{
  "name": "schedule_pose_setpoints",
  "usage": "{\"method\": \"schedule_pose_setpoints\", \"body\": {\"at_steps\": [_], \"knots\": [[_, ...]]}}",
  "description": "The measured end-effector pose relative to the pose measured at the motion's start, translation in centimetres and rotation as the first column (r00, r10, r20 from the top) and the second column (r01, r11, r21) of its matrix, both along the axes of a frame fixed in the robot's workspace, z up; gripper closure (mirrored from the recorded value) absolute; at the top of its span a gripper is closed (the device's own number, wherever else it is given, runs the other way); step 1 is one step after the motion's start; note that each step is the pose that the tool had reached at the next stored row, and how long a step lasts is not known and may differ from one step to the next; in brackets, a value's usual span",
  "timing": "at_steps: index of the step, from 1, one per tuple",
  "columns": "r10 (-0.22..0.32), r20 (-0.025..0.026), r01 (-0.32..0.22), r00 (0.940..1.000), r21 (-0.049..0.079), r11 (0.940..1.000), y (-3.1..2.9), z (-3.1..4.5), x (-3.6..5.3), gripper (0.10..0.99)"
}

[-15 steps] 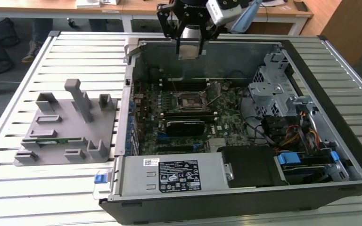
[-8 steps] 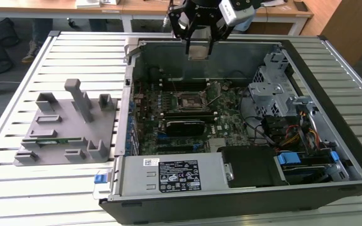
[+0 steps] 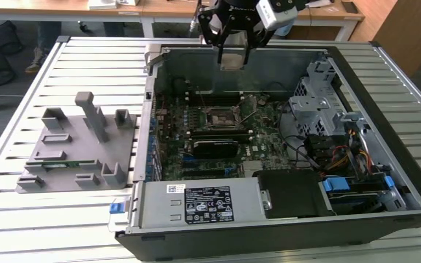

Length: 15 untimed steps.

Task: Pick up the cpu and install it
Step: 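Place the cpu into insertion slot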

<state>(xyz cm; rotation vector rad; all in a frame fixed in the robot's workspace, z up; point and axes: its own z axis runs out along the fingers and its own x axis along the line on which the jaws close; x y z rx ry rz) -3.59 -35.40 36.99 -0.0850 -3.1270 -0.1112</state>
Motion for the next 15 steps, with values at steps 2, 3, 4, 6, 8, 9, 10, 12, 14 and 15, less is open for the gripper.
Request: {"method": "schedule_pose_setpoints", "body": {"at_steps": [2, 3, 4, 6, 8, 9, 10, 12, 14, 15], "knots": [[-0.025, 0.0001, 0.025, 0.9997, -0.002, 0.9997, 0.0, -0.03, 0.0, 0.561], [-0.037, 0.0001, 0.037, 0.9993, -0.003, 0.9993, 0.0, -0.04, 0.0, 0.561], [-0.052, 0.0001, 0.052, 0.9987, -0.004, 0.9987, 0.0, -0.05, 0.0, 0.561], [-0.082, 0.0002, 0.082, 0.9967, -0.005, 0.9967, 0.0, -0.09, 0.0, 0.561], [-0.111, 0.0003, 0.111, 0.9938, -0.006, 0.9938, 0.0, -0.13, 0.0, 0.561], [-0.125, 0.0005, 0.125, 0.9922, -0.006, 0.9922, 0.0, -0.15, 0.0, 0.561], [-0.137, 0.0006, 0.137, 0.9905, -0.007, 0.9905, 0.0, -0.16, 0.0, 0.561], [-0.161, 0.0006, 0.161, 0.987, -0.008, 0.987, 0.0, -0.18, 0.0, 0.561], [-0.182, 0.0008, 0.182, 0.9833, -0.009, 0.9833, 0.0, -0.2, 0.0, 0.561], [-0.192, 0.0008, 0.192, 0.9814, -0.009, 0.9814, 0.0, -0.21, 0.0, 0.561]]}}
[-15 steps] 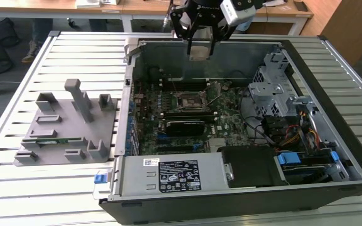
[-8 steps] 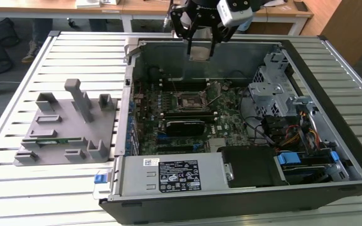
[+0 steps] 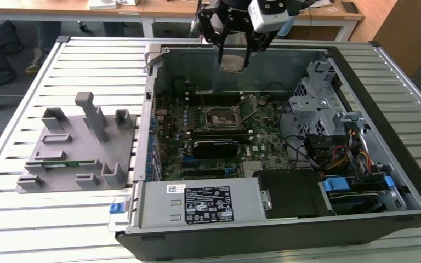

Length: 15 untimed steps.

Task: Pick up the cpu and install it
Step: 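Place the cpu into insertion slot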

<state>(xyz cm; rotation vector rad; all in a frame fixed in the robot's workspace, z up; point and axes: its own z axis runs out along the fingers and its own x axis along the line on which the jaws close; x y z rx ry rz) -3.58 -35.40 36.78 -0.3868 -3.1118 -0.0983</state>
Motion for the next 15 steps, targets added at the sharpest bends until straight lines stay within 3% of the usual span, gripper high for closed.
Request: {"method": "schedule_pose_setpoints", "body": {"at_steps": [15], "knots": [[-0.133, 0.0004, 0.133, 0.9911, -0.005, 0.991, 0.03, -0.12, 0.0, 0.561]]}}
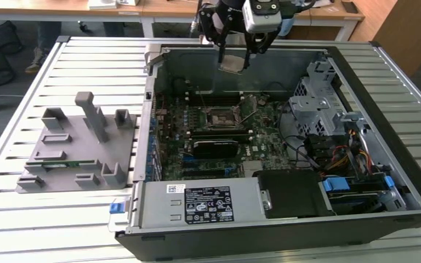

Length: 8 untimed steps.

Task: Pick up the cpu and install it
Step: 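Place the cpu into insertion slot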

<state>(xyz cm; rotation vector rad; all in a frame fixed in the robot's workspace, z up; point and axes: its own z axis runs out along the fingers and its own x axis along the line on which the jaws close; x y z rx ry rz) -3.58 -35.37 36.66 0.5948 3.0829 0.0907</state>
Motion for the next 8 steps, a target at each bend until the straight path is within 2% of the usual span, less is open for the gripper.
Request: {"method": "schedule_pose_setpoints", "body": {"at_steps": [8], "knots": [[-0.063, 0.0001, 0.063, 0.998, -0.004, 0.998, 0.03, -0.05, 0.0, 0.561]]}}
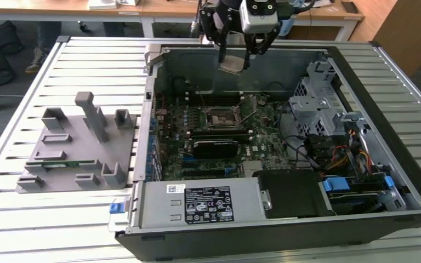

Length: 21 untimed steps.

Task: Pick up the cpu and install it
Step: 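Place the cpu into insertion slot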

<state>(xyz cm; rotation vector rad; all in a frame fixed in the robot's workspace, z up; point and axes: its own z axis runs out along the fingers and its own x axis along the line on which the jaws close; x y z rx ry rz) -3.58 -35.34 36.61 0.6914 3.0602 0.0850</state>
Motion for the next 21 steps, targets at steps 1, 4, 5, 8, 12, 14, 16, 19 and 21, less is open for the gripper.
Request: {"method": "schedule_pose_setpoints", "body": {"at_steps": [1, 4, 5, 8, 12, 14, 16, 19, 21], "knots": [[-0.008, 0.0, 0.008, 1.0, -0.001, 1.0, 0.0, 0.0, 0.0, 0.561], [-0.034, 0.0, 0.034, 0.9994, -0.002, 0.9994, 0.01, -0.03, 0.0, 0.561], [-0.042, 0.0, 0.042, 0.9991, -0.003, 0.9991, 0.02, -0.03, 0.0, 0.561], [-0.071, 0.0003, 0.071, 0.9975, -0.004, 0.9975, 0.02, -0.07, 0.0, 0.561], [-0.126, 0.0018, 0.126, 0.992, -0.005, 0.992, 0.02, -0.14, 0.0, 0.561], [-0.155, 0.0025, 0.155, 0.9879, -0.006, 0.9879, 0.02, -0.18, 0.0, 0.561], [-0.182, 0.0028, 0.182, 0.9833, -0.006, 0.9833, 0.02, -0.21, 0.0, 0.561], [-0.219, 0.003, 0.219, 0.9758, -0.006, 0.9758, 0.02, -0.24, -0.02, 0.561], [-0.237, 0.003, 0.237, 0.9716, -0.006, 0.9716, 0.02, -0.26, -0.04, 0.561]]}}
